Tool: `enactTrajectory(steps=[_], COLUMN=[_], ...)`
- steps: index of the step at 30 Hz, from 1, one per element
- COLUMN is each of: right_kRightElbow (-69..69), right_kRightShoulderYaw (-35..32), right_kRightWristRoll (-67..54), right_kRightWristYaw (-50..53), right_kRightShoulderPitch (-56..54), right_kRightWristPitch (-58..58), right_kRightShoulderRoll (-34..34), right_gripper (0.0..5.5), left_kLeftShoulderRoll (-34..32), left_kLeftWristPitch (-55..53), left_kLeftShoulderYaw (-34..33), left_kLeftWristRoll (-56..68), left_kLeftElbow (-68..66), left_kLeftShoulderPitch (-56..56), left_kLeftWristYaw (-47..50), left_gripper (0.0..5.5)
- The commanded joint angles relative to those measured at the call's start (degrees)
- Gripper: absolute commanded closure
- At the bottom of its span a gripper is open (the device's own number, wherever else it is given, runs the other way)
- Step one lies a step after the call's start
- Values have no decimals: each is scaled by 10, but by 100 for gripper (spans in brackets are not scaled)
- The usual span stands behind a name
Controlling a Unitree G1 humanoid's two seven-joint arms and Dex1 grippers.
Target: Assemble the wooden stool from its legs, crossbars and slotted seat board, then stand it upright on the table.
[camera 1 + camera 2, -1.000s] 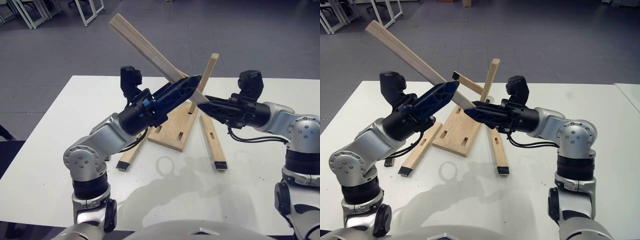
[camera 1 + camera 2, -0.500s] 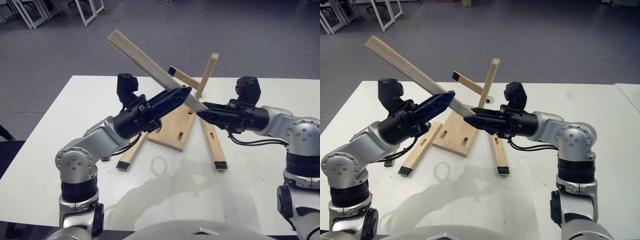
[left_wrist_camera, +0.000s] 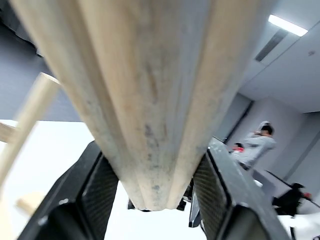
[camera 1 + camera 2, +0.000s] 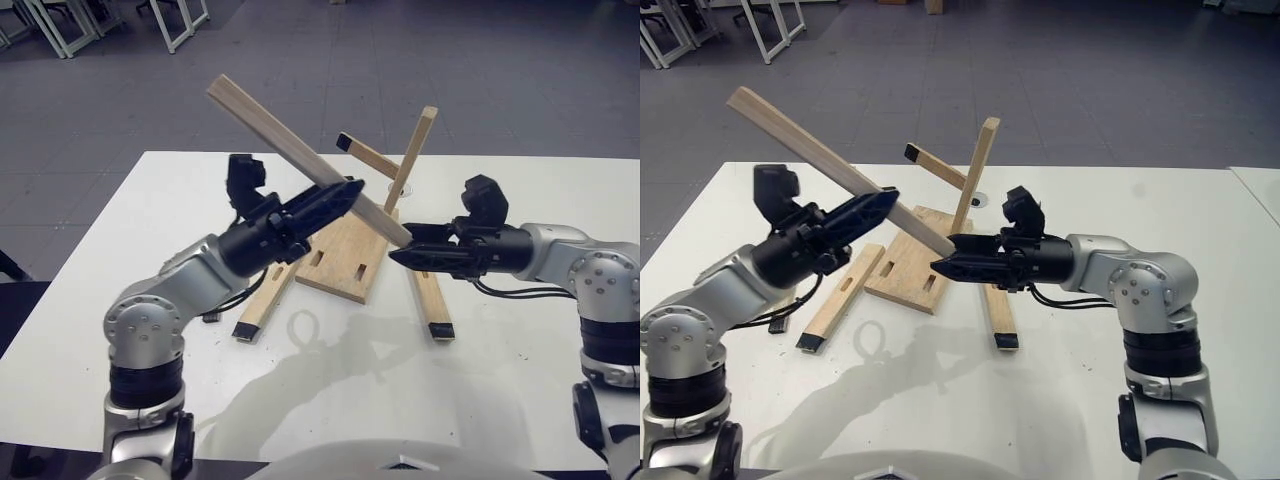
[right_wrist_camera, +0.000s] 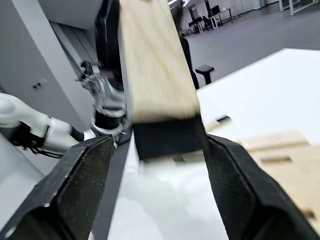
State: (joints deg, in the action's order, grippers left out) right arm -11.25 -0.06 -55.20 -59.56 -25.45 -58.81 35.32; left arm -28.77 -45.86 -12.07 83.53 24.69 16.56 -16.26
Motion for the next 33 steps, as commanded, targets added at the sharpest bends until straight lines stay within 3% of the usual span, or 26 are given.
enactTrajectory(steps=[1,7,13,21,33], right_kRightElbow=[50,141,221,343,458], right_kRightShoulderYaw=[49,162,242,291,317], right_kRightWristRoll=[94,291,441,559,671], right_kRightWristYaw=[-24,9,26,15,-5], right_kRightShoulderPitch=[4,-73,-122,-152,-182], right_kRightWristPitch=[60,224,385,542,698], right_kRightShoulderRoll=[33,-21,-81,-121,-120], right_gripper=[235,235,235,235,235], left_kLeftShoulderRoll=[-63,-108,-90,-59,-42], left_kLeftWristPitch=[20,24,39,36,34], left_kLeftShoulderYaw=[-73,-86,-65,-52,-42], left_kLeftWristRoll=[-31,-114,-194,-219,-235], left_kLeftElbow=[-38,-54,-34,-15,-7], left_kLeftShoulderPitch=[26,23,22,18,12], left_kLeftWristYaw=[-21,-32,-7,1,-5], left_gripper=[346,346,346,346,346])
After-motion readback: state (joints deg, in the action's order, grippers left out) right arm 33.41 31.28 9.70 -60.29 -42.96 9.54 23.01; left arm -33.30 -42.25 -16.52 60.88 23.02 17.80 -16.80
